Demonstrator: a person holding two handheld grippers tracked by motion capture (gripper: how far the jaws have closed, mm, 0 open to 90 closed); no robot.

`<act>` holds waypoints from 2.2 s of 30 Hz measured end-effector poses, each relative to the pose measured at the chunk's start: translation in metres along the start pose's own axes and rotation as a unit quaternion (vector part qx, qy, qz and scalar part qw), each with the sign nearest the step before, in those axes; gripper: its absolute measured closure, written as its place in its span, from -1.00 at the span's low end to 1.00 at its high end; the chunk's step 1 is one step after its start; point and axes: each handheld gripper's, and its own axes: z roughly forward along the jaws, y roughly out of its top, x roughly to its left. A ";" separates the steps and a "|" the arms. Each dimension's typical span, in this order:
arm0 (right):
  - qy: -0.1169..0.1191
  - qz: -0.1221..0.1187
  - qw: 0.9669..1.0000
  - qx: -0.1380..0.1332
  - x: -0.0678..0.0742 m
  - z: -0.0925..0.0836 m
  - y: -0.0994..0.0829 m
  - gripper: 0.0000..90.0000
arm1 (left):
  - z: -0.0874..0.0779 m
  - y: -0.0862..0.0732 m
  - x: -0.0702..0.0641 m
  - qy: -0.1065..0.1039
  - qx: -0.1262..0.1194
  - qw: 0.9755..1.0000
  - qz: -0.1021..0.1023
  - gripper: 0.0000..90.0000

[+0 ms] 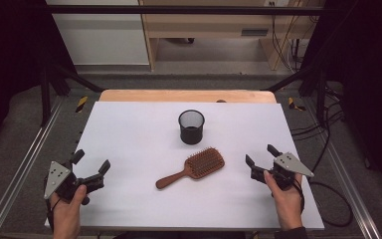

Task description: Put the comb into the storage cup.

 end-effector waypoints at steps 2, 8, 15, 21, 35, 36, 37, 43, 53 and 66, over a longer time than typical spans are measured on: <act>0.000 0.013 1.000 0.011 -0.001 0.001 0.000 -0.76 | 0.000 0.000 0.000 0.005 0.003 1.000 0.001 -0.95; -0.001 0.018 0.999 0.031 0.003 0.003 0.001 -0.70 | 0.001 -0.001 -0.001 0.006 0.010 1.000 0.001 -0.94; 0.022 0.024 0.998 0.056 0.009 0.007 0.000 0.09 | 0.002 -0.001 -0.005 0.004 0.016 1.000 0.008 -0.92; 0.026 0.009 0.994 0.101 0.017 0.022 -0.001 0.80 | 0.003 -0.001 -0.007 0.005 0.021 1.000 0.011 -0.91; 0.039 -0.011 0.980 0.196 0.033 0.067 -0.003 1.00 | 0.005 -0.003 -0.008 0.001 0.031 0.999 0.006 -0.91; 0.039 -0.011 0.980 0.196 0.033 0.067 -0.003 1.00 | 0.005 -0.003 -0.008 0.001 0.031 0.999 0.006 -0.91; 0.042 -0.012 0.979 0.199 0.034 0.069 -0.003 1.00 | 0.005 -0.003 -0.008 -0.001 0.031 0.999 0.006 -0.91; 0.043 -0.011 0.977 0.211 0.041 0.087 -0.002 1.00 | 0.004 -0.002 -0.011 -0.005 0.029 1.000 0.007 -0.91; 0.057 -0.027 0.973 0.221 0.045 0.102 -0.002 1.00 | 0.006 -0.002 -0.014 -0.013 0.035 0.999 0.008 -0.91; 0.066 -0.028 0.971 0.228 0.053 0.112 -0.003 1.00 | 0.006 -0.002 -0.017 -0.021 0.045 0.999 0.013 -0.91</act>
